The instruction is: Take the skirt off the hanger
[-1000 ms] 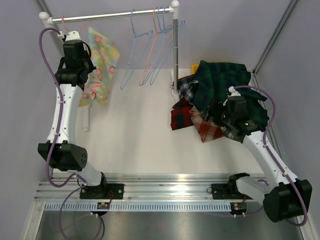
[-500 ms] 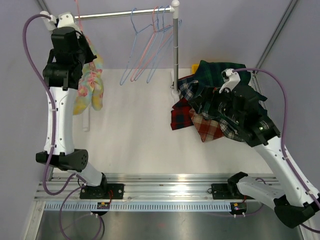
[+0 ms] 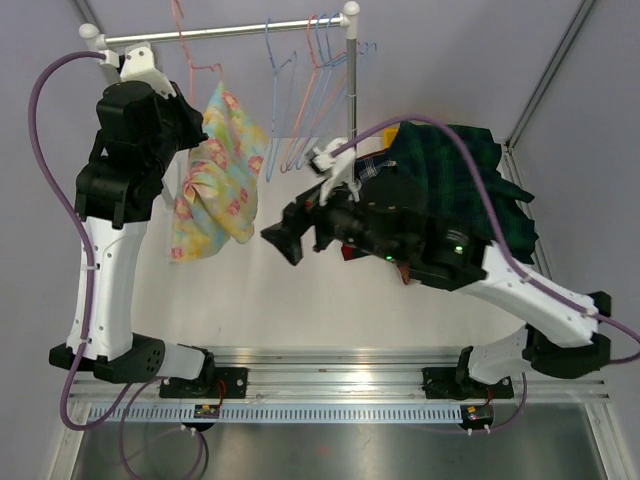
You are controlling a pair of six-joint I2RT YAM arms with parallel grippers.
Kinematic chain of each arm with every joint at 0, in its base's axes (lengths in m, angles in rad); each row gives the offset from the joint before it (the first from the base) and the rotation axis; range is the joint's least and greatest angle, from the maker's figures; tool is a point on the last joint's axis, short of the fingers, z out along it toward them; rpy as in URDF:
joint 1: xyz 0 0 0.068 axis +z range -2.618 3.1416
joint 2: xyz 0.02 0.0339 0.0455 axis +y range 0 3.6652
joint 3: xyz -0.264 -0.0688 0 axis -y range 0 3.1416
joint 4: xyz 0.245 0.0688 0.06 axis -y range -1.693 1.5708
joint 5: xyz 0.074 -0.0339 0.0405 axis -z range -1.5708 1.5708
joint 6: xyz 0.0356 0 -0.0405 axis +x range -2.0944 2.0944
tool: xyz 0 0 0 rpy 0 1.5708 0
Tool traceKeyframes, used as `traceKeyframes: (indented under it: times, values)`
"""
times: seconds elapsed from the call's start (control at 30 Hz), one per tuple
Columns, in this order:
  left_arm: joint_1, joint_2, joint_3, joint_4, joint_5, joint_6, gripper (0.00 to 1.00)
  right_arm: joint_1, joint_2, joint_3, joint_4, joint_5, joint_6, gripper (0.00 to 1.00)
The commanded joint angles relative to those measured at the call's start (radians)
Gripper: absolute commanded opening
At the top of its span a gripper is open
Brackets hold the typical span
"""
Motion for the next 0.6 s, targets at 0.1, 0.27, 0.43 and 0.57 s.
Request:
traceKeyframes:
  times: [0.1, 0.27, 0.43, 0.57]
  values:
    - [-0.029, -0.071, -0.009, 0.078, 0.073, -0.029, 0.0, 0.106, 0.254, 0.147, 0.014, 0.11, -0.089, 0.99]
    - [-0.029, -0.121, -0.035, 0.073, 0.099, -0.032, 0.0, 0.144, 0.386, 0.276, 0.012, 0.148, -0.107, 0.99]
    - [-0.029, -0.183, -0.072, 0.073, 0.11, -0.034, 0.0, 0.166, 0.46, 0.327, 0.046, 0.193, -0.12, 0.99]
    - [-0.029, -0.217, -0.086, 0.066, 0.133, -0.037, 0.0, 0.201, 0.462, 0.246, 0.205, 0.343, -0.201, 0.89]
